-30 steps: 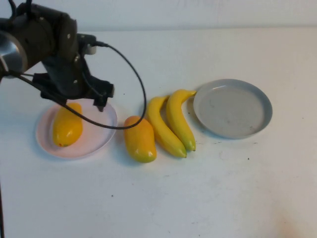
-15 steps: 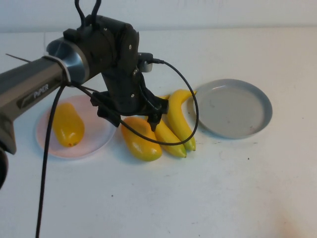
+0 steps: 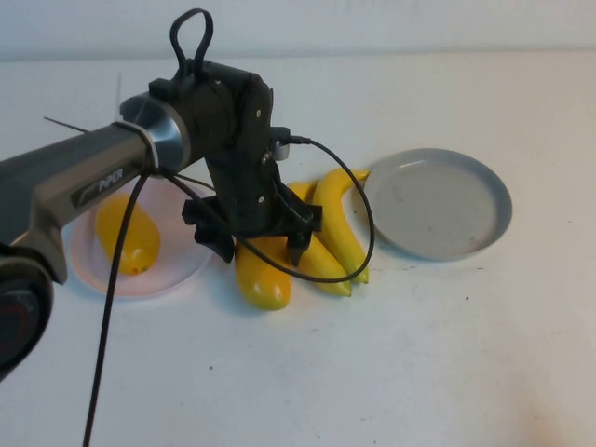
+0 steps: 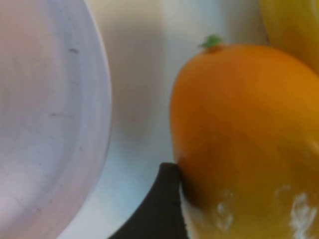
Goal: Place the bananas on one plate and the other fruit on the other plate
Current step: Put one type of fruit in the left plate
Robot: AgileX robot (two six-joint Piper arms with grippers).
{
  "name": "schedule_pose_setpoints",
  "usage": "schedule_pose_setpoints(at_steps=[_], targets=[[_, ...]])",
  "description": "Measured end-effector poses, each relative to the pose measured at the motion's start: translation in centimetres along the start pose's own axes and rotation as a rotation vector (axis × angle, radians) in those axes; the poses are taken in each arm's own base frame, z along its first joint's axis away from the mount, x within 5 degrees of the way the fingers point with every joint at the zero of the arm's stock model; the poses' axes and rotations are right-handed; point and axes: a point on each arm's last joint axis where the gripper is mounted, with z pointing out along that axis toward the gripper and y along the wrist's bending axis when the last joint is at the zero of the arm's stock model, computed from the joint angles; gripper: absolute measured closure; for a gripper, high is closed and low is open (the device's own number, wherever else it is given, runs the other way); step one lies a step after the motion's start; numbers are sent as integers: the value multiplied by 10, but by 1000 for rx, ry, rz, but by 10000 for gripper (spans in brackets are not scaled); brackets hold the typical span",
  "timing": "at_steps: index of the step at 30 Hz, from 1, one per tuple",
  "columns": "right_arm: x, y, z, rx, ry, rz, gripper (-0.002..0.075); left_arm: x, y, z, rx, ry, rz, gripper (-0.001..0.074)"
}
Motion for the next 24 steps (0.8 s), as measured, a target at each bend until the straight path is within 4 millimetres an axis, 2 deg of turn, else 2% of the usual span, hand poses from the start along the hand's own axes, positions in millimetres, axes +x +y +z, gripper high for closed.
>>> schedule_pose_setpoints(at_steps=[9,14,17,20,24], targets=[[0,0,0,0,0,0,742,-1,-1,6,7,8,17,74],[0,0,0,0,0,0,741,-1,-1,7,7,10,51,183],[0,0,0,0,0,0,741,-1,-1,5,8,6,63,184],[0,0,0,0,0,0,741,-3,-2,-7,17,-20,98,184],[0,0,0,0,0,0,741,-11,2,-42,23,-119,124,184]])
